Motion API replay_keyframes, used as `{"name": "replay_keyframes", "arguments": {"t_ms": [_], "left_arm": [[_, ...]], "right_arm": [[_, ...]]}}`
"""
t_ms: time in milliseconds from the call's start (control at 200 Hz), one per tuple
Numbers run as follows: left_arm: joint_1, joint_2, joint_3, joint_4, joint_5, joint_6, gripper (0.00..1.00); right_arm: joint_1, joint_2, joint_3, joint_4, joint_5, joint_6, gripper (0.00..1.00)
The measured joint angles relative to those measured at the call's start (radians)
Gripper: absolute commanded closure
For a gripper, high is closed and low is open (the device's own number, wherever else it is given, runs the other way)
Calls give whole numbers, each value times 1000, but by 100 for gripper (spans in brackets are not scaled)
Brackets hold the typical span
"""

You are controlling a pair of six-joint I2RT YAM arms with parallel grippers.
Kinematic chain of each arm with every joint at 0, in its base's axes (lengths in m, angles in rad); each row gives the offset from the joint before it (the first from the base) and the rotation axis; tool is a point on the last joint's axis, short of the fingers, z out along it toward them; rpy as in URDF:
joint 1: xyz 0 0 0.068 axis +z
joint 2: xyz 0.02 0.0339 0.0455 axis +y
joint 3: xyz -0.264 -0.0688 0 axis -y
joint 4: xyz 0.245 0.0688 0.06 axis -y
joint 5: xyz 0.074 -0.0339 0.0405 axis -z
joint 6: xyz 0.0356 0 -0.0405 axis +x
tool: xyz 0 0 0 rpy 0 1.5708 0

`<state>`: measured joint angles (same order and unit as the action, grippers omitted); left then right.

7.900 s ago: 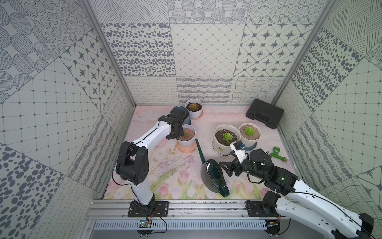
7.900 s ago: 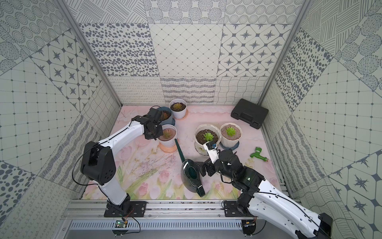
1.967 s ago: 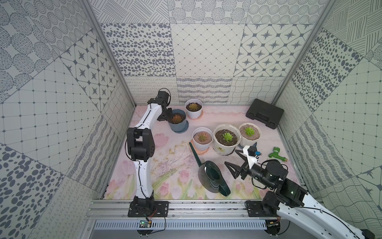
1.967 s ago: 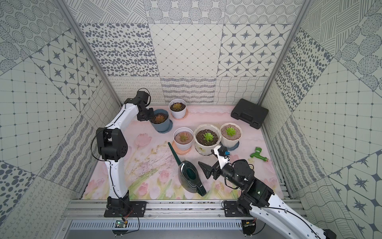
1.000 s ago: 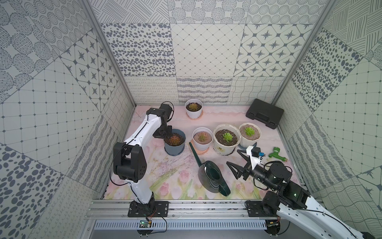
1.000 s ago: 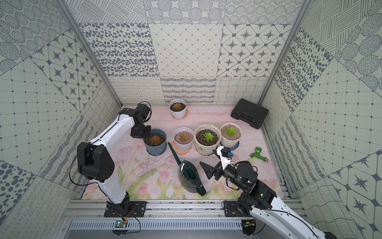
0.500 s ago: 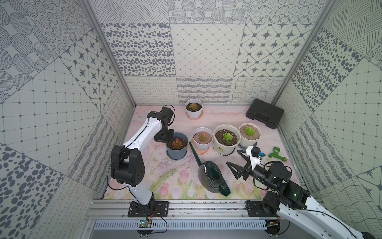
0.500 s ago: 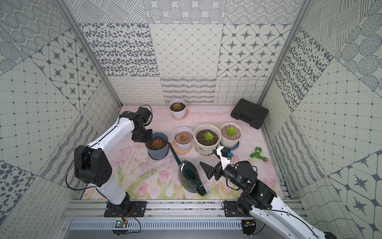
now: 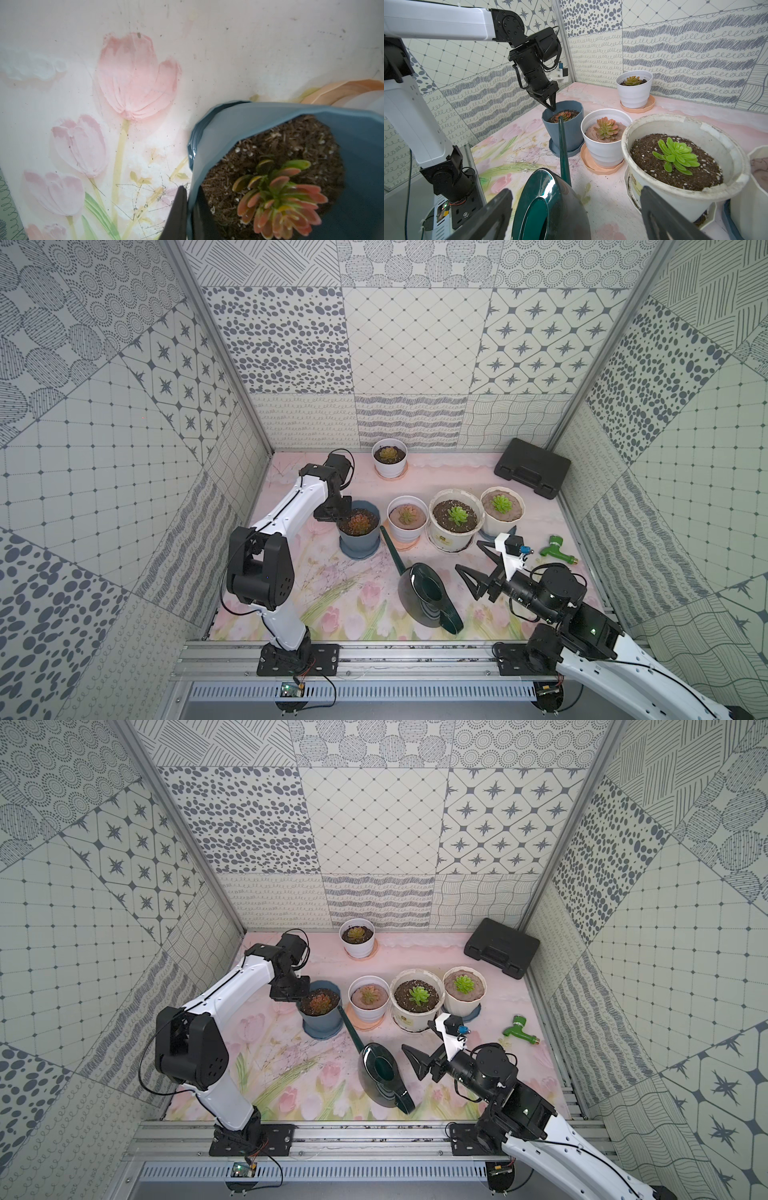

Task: Water the succulent around the soil edge
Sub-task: Move the pot to the center of the board.

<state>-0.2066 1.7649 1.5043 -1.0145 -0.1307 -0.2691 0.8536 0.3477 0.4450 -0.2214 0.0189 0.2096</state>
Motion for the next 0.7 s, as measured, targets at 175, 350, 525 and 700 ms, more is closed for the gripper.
{"name": "replay_keyframes", "arguments": {"t_ms": [175,350,525,700], "left_arm": [[1,24,21,26,-14,1,100],[5,58,57,45,-23,3,100],[7,72,64,81,-33,-1,65],[14,58,63,114,-52,-12,54]], "right_arm": [[0,0,0,0,3,0,2],[0,1,0,-1,8,0,2],[0,3,0,-4,9,0,2],[0,10,0,-8,9,0,2]]}}
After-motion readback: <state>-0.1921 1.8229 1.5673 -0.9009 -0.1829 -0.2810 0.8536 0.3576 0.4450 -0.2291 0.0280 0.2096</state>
